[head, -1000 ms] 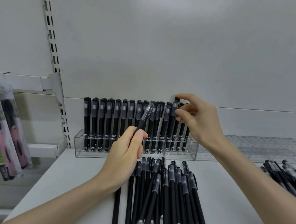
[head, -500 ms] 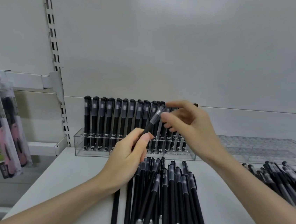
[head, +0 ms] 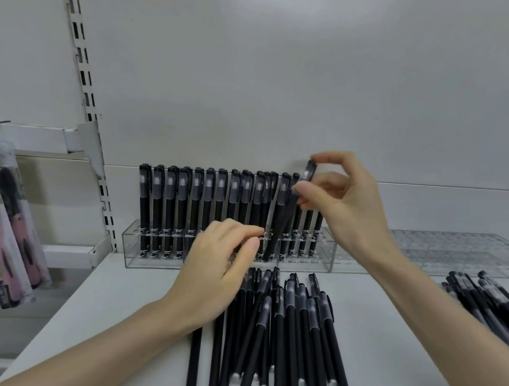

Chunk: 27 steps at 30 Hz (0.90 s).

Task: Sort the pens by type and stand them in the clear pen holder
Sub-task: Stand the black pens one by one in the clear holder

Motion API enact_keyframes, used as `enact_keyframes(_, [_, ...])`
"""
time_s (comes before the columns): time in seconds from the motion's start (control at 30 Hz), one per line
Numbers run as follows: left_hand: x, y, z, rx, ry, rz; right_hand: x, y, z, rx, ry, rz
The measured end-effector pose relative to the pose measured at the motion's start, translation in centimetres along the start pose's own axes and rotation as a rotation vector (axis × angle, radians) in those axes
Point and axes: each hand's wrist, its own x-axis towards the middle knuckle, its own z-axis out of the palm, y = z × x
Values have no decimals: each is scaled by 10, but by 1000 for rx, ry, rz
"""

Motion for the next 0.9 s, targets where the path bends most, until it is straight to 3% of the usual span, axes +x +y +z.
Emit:
enact_keyframes(0.13, [-1, -7, 3, 260, -73, 91, 8, 4, -16, -133, 117, -104])
enact_keyframes(0.33, [-2, -9, 8, 369, -158, 60, 13, 11, -19, -176, 189, -153])
enact_keyframes(0.9, [-1, -5, 10, 502, -177, 45, 25, 32, -14, -353, -33, -44])
